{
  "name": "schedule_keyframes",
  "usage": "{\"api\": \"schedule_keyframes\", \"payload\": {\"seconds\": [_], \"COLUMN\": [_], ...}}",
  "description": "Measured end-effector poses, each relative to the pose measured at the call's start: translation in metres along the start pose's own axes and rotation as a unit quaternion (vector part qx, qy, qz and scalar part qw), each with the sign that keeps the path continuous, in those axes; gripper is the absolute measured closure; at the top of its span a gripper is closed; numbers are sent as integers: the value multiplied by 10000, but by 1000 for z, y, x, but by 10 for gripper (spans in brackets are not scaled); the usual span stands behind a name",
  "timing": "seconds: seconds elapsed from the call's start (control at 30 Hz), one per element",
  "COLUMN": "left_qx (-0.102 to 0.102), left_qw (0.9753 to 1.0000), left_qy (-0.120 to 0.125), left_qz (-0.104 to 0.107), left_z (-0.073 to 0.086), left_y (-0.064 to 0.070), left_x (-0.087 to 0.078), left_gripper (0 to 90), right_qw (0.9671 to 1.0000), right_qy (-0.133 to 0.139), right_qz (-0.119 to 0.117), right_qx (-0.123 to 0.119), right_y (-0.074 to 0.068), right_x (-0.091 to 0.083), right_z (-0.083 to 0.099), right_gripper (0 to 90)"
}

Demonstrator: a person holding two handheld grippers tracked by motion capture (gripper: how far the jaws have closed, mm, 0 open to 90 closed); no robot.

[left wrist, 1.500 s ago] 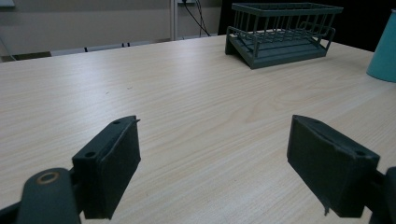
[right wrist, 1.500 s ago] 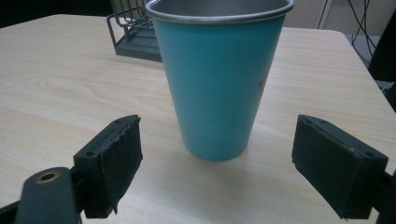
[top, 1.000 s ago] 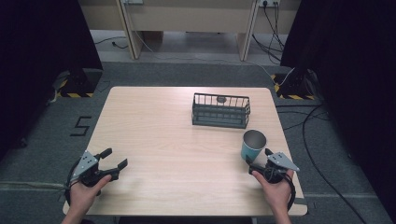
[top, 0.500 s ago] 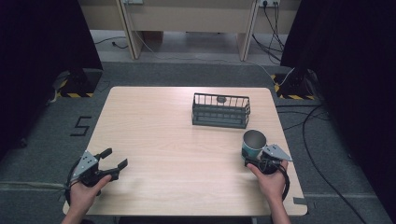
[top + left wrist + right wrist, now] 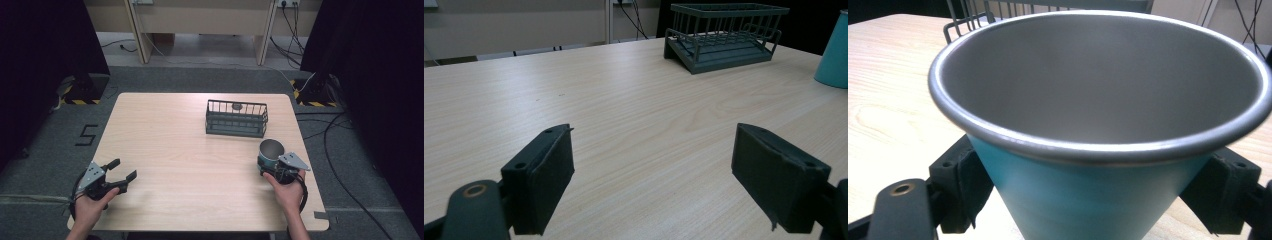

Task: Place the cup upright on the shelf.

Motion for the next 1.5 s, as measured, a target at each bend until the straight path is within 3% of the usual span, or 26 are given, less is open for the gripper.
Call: {"api": "schedule_keyframes", "payload": {"seconds": [0.5,1.5], "left_qx": [2,23], "left_qw": [10000,10000], "left_qy": [1,-13], "left_qz": [0,13], "left_z": [0,0], "left_y": [0,0], "left_x": [0,0], "left_gripper": [164,164], "right_qw": [9994,9976], "right_qy": [285,607], "right_qz": [-176,-318], "right_qx": [8,-89], "right_y": [-13,-32], "right_x": [-1,22], "right_z": [-24,-83], "right_gripper": [181,180]}}
Point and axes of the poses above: each handheld gripper's, and its own axes: x roughly forward along the jaws, z roughly out of its underside, y roughly to its right, the point moved 4 cm from there along x, roughly forward along the jaws, and after that the axes turned 13 degrees about z, right-handed, at the moved point
